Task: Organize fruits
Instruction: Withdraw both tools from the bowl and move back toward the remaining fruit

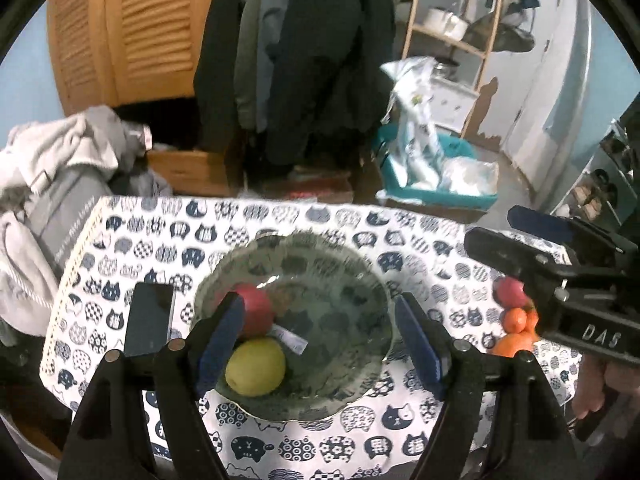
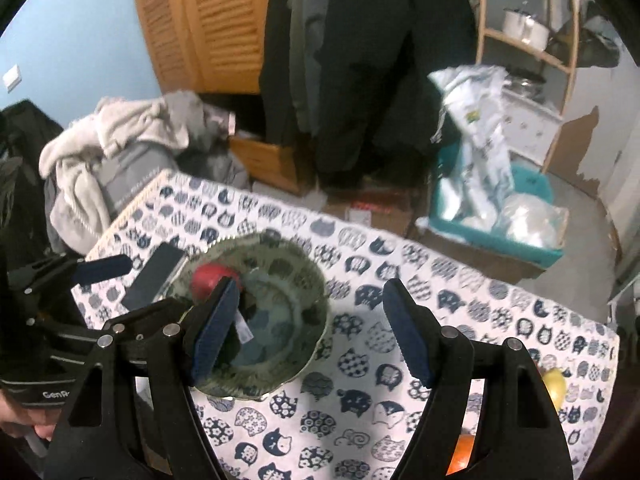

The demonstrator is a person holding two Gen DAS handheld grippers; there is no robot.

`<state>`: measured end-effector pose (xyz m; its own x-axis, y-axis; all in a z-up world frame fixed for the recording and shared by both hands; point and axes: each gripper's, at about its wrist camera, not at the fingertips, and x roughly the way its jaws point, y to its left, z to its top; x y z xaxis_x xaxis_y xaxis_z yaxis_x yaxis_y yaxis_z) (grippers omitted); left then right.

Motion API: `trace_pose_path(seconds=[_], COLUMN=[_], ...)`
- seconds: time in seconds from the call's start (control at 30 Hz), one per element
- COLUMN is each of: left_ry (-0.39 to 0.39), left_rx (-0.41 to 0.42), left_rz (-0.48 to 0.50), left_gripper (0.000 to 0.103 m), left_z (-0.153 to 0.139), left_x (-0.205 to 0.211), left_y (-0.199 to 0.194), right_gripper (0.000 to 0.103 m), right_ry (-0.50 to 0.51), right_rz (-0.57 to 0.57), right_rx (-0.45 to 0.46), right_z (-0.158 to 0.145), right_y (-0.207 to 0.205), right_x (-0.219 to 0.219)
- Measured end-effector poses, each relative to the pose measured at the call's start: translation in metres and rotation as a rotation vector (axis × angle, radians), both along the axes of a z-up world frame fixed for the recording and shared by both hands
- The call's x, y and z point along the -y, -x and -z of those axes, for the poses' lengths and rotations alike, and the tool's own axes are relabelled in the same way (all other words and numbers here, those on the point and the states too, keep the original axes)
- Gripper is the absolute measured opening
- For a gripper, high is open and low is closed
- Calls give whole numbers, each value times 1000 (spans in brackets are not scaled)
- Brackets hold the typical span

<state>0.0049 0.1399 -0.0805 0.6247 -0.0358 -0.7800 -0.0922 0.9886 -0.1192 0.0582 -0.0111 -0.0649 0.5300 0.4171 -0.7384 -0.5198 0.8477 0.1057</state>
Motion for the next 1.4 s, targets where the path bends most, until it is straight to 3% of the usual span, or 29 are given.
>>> trace_pose_path(seconds=[0.2, 0.7, 1.4], left_ry=[-14, 25, 7], left_rx=[60, 134, 49], left_rz=[29, 115, 311], left_gripper=[87, 88, 88], left_z=[-24, -64, -47], left_x=[16, 61, 163], left_y=[6, 15, 2], right_gripper=[78, 87, 90], right_ry=[-21, -85, -43], right_rz=[38, 116, 292], right_rx=[50, 126, 106], right_z=[-30, -80, -63], right_y=[7, 29, 51], right_x=[23, 96, 224])
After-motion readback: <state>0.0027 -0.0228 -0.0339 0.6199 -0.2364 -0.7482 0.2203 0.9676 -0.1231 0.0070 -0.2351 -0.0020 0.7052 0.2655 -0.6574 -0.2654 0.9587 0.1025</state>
